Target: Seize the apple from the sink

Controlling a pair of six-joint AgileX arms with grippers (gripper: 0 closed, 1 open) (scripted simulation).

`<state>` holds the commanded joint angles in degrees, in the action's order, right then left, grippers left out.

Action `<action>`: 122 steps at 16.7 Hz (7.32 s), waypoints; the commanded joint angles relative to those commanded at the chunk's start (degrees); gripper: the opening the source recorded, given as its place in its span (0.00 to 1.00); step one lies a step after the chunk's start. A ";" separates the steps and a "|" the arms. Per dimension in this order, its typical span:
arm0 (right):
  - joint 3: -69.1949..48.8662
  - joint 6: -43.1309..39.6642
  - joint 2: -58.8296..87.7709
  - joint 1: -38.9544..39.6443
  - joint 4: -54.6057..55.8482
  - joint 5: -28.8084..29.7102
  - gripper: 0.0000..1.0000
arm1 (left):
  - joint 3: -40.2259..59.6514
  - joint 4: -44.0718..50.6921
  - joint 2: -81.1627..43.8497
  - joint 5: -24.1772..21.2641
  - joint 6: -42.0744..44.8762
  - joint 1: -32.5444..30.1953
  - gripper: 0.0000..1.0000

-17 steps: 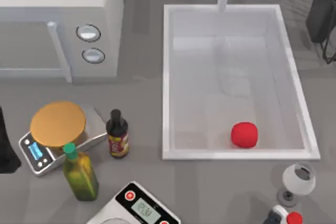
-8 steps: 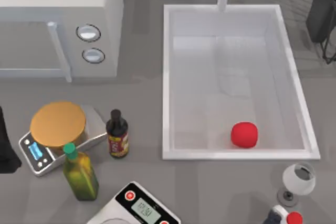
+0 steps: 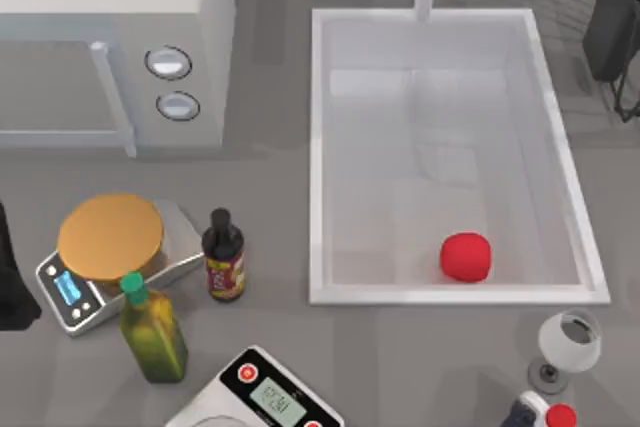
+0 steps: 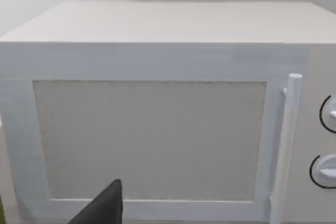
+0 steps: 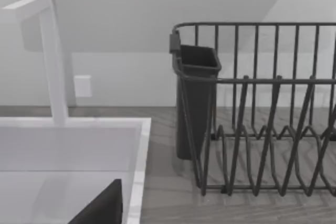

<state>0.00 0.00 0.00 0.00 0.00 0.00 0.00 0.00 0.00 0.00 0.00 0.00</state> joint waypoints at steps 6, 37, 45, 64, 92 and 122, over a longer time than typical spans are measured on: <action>0.00 0.00 0.00 0.00 0.00 0.00 1.00 | 0.00 0.00 0.00 0.00 0.00 0.00 1.00; -91.33 26.82 120.84 25.78 -60.49 0.13 1.00 | 0.00 0.00 0.00 0.00 0.00 0.00 1.00; -88.47 26.85 124.95 25.57 -53.81 0.16 1.00 | 0.00 0.00 0.00 0.00 0.00 0.00 1.00; -80.52 27.10 137.42 25.85 -33.10 0.30 0.47 | 0.00 0.00 0.00 0.00 0.00 0.00 1.00; -110.54 26.23 124.72 25.71 -75.83 1.42 0.00 | 0.00 0.00 0.00 0.00 0.00 0.00 1.00; -66.52 -2.12 77.82 -2.50 -78.71 0.02 0.00 | 0.00 0.00 0.00 0.00 0.00 0.00 1.00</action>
<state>-66.52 -2.12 77.82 -2.50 -78.71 0.02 0.00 0.00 0.00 0.00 0.00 0.00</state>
